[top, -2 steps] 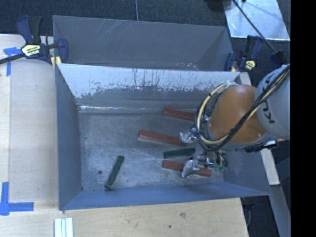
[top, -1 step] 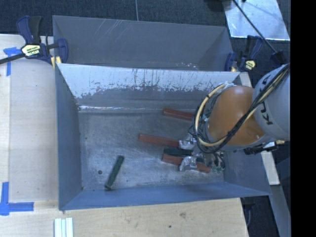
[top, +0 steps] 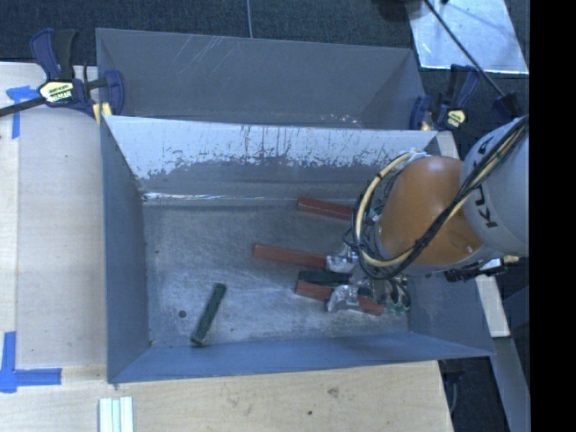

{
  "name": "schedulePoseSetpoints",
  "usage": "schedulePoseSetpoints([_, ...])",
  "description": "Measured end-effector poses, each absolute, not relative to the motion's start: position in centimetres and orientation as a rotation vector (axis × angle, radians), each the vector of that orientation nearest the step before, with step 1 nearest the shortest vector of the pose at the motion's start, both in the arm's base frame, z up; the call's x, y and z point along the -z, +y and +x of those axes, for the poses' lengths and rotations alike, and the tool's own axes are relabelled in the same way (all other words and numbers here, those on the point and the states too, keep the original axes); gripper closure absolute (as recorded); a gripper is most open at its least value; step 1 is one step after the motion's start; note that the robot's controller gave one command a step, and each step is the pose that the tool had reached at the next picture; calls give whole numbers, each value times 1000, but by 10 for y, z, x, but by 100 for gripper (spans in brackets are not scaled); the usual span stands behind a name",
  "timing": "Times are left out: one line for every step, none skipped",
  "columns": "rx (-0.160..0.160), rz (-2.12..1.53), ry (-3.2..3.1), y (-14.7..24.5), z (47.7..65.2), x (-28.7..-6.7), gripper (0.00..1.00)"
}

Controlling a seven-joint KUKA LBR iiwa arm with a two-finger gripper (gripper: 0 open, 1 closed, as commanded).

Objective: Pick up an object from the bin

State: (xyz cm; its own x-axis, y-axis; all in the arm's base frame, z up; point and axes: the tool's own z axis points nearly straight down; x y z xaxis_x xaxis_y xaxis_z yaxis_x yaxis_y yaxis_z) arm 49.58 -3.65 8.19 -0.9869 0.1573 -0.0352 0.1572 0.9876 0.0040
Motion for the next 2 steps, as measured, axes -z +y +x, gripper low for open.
schedulePoseSetpoints([-2, 245, 3104, -36, 495, -84, 100])
schedulePoseSetpoints([-2, 246, 3126, -36, 489, -99, 100])
